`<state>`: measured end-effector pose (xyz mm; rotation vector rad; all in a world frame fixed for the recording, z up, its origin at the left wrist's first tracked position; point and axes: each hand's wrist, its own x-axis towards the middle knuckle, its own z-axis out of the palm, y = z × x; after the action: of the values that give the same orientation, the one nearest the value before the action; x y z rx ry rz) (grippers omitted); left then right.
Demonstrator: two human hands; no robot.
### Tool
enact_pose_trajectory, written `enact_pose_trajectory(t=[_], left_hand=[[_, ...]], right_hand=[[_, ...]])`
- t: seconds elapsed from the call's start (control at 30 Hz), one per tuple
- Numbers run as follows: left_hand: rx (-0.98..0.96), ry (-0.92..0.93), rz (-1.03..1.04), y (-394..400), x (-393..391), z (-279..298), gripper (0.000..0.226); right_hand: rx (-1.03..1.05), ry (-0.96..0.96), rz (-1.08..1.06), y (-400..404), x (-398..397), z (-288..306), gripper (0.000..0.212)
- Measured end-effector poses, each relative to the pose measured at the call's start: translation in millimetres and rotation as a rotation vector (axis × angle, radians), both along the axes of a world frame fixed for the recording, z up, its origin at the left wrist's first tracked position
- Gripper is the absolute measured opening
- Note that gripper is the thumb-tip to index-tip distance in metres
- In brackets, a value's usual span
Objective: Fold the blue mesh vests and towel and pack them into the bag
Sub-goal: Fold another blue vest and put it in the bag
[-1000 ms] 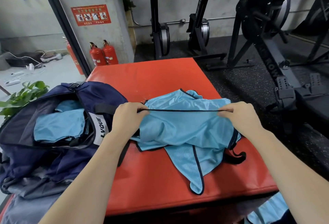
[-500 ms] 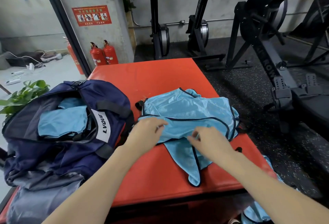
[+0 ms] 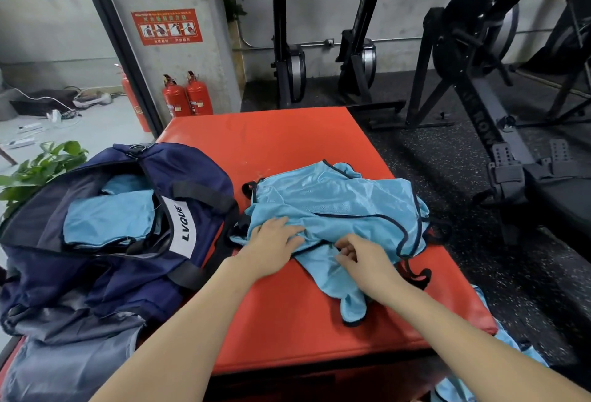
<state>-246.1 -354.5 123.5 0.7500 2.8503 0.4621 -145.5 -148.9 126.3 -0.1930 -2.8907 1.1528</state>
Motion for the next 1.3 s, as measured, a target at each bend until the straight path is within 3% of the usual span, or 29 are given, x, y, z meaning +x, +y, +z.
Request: enact_pose_trajectory(t=[0.23, 0.37, 0.47, 0.57, 0.63, 0.7, 0.83, 1.07, 1.3], left_hand=[[-0.003, -0.007, 0.065, 16, -19, 0, 0.042], [0.319, 0.052, 0.012, 23, -2, 33, 0.037], [0.517, -0.163, -0.127, 23, 25, 63, 0.043], [0.469, -0.195, -0.193, 23, 44, 70, 0.037], [0.381, -0.085, -0.223, 23, 49, 64, 0.041], [0.324, 0.040, -0.250, 20, 52, 59, 0.023], [0.419, 0.033, -0.152, 14, 58, 65, 0.028], [0.408, 0.068, 0.037, -22, 65, 65, 0.033], [0.428, 0.257, 0.169, -58, 72, 73, 0.019]], right_hand=[[-0.078, 0.074, 0.037, 16, -20, 8, 0.020], [-0.269, 0.131, 0.109, 7, -8, 27, 0.028], [-0.388, 0.180, 0.123, 5, 0, 43, 0.033], [-0.483, 0.190, 0.174, 6, 11, 58, 0.035], [-0.540, 0.166, 0.227, 6, 21, 66, 0.036], [-0.559, 0.141, 0.272, 6, 33, 70, 0.036], [-0.487, 0.106, 0.315, 8, 53, 71, 0.036], [-0.227, 0.128, 0.176, 27, 60, 60, 0.040], [-0.036, 0.137, 0.035, 48, 61, 71, 0.018]])
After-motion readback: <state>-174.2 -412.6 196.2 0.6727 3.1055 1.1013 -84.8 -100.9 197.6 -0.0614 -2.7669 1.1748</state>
